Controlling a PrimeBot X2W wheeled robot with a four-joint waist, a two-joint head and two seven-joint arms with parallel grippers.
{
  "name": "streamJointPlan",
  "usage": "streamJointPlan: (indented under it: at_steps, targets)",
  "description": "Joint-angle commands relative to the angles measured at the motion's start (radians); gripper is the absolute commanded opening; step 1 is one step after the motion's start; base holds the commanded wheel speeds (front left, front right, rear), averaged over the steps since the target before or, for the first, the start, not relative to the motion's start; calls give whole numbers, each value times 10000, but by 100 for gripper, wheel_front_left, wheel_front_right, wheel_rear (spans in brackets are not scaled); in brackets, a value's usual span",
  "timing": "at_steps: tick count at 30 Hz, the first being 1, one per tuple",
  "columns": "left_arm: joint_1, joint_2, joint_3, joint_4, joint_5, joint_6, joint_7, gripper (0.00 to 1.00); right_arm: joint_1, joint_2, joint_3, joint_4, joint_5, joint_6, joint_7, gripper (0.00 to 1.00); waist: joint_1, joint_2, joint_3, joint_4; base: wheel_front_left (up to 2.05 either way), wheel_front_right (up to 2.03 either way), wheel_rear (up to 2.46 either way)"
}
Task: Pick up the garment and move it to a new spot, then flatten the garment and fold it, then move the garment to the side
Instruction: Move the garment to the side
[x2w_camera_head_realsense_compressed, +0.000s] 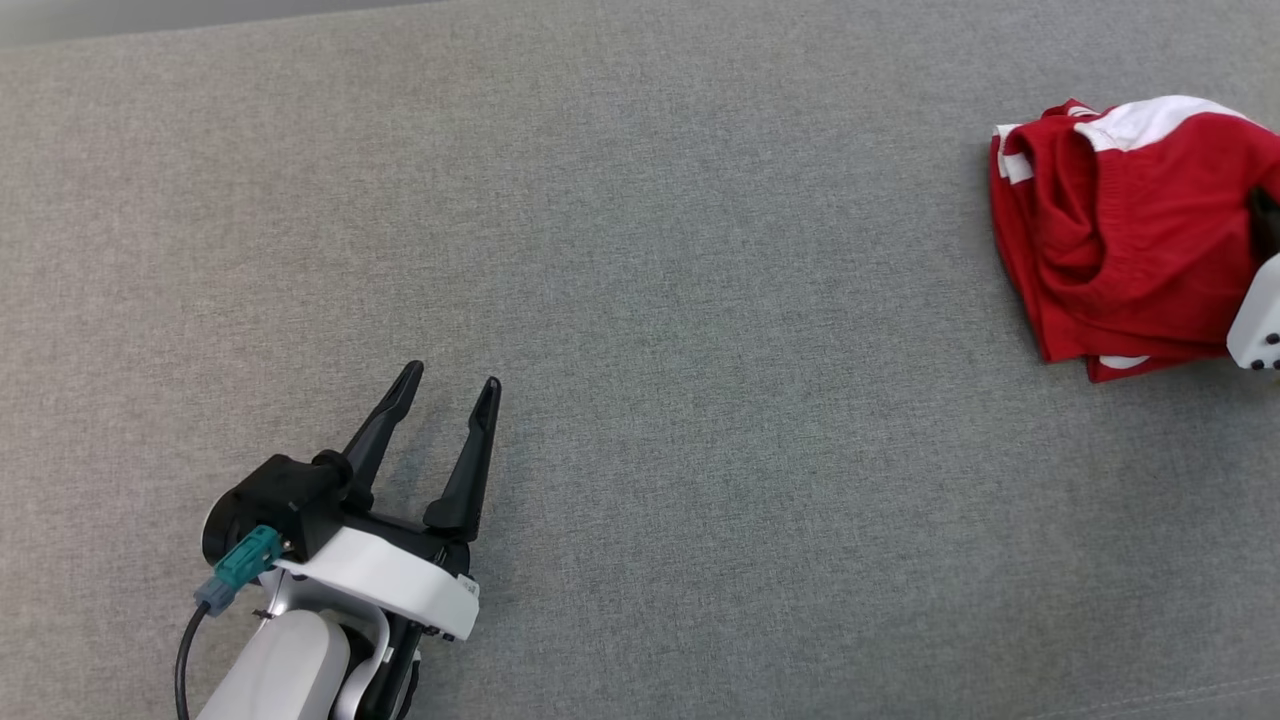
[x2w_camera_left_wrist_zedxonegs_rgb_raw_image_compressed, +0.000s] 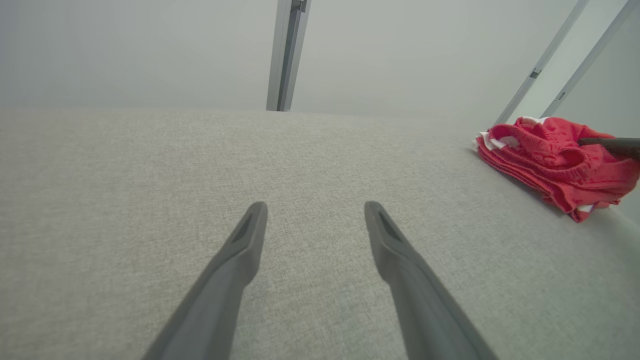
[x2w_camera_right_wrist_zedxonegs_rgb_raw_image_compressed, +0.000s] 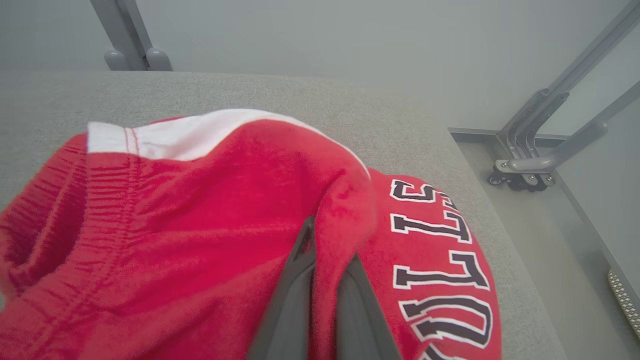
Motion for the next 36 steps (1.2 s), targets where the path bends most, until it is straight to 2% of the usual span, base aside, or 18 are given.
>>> streamJointPlan:
  at_steps: [1, 2, 3, 7, 10, 15, 22, 28, 31, 36]
  targets:
    - [-106, 76, 6, -12, -14, -15, 24, 100, 46, -32, -57, 187, -72, -2, -109, 48, 0, 0, -2, 14, 0, 0, 0]
    - [-131, 71, -6, -4, -22, -18, 36, 100, 62, 78, -82, 508, -118, -3, -200, 68, 0, 0, -11, 34, 0, 0, 0]
    - [-158, 69, -22, -2, -27, -23, 32, 100, 74, 209, -86, 827, -185, -3, -287, 100, 0, 0, -24, 56, 0, 0, 0]
    - [-202, 118, -32, 24, -54, -17, 39, 100, 20, 513, -116, 1507, -529, -2, -535, 100, 0, 0, -105, 116, 0, 0, 0]
    - [-121, 97, -55, 80, -89, 24, 28, 100, 331, 100, -467, 1653, -902, -3, -616, 100, 0, 0, -267, 121, 0, 0, 0]
    - [-32, 61, -51, 138, -140, 62, -33, 100, 437, -13, -1069, 1612, -1590, -3, -747, 100, 0, 0, -598, 77, 0, 0, 0]
    - [244, 29, 105, 223, -244, 193, -131, 100, -118, 620, -2185, 1559, -2756, -2, -797, 100, 0, 0, -1372, -174, 0, 0, 0]
    - [558, 134, 352, 175, -335, 382, -215, 100, 526, 665, -3824, -293, -3811, -2, -793, 100, 0, 0, -2035, -296, 0, 0, 0]
    - [699, 173, 483, 101, -373, 486, -238, 100, 1237, 528, -4749, -1570, -4504, -2, -793, 100, 0, 0, -2296, -267, 0, 0, 0]
    - [986, 219, 665, -44, -460, 632, -274, 100, 2917, 666, -6265, -3750, -5220, -2, -795, 100, 0, 0, -2713, -90, 0, 0, 0]
